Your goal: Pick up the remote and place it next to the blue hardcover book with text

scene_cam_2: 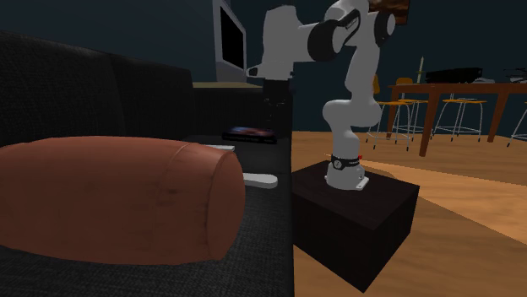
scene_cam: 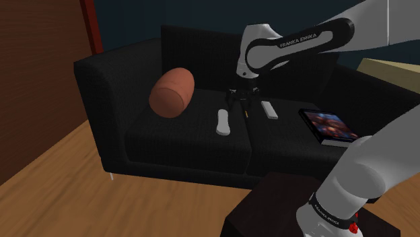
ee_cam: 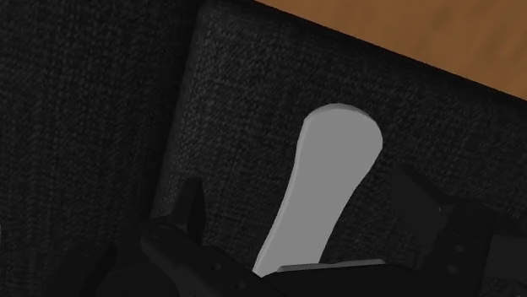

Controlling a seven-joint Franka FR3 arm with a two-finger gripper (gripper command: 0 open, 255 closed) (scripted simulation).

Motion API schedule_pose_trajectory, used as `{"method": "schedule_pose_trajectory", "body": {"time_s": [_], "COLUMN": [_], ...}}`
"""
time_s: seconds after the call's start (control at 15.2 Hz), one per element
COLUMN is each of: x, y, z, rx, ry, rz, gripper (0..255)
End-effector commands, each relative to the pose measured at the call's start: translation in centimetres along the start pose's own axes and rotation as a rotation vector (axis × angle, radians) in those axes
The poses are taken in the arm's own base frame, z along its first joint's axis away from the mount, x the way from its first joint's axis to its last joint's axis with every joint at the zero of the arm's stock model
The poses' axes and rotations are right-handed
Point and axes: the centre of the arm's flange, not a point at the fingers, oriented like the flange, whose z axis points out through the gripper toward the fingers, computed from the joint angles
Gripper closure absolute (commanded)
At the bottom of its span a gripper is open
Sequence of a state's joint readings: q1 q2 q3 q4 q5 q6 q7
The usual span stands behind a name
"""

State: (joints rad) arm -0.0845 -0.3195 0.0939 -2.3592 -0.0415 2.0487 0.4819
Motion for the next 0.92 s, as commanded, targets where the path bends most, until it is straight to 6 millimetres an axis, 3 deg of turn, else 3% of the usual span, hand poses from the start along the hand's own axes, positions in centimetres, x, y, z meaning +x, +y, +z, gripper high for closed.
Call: {"method": "schedule_pose_trajectory", "body": {"time_s": [0.0,0.53,0.86], "x": [2.3,9.8,9.8], "y": [-0.3,-1.4,-1.6], "z": [1.8,8.2,10.8], "rx": [0.014,0.061,0.061], "ry": [0.004,0.010,0.010], "rz": [0.061,0.284,0.284], "gripper": [0,0,0]}}
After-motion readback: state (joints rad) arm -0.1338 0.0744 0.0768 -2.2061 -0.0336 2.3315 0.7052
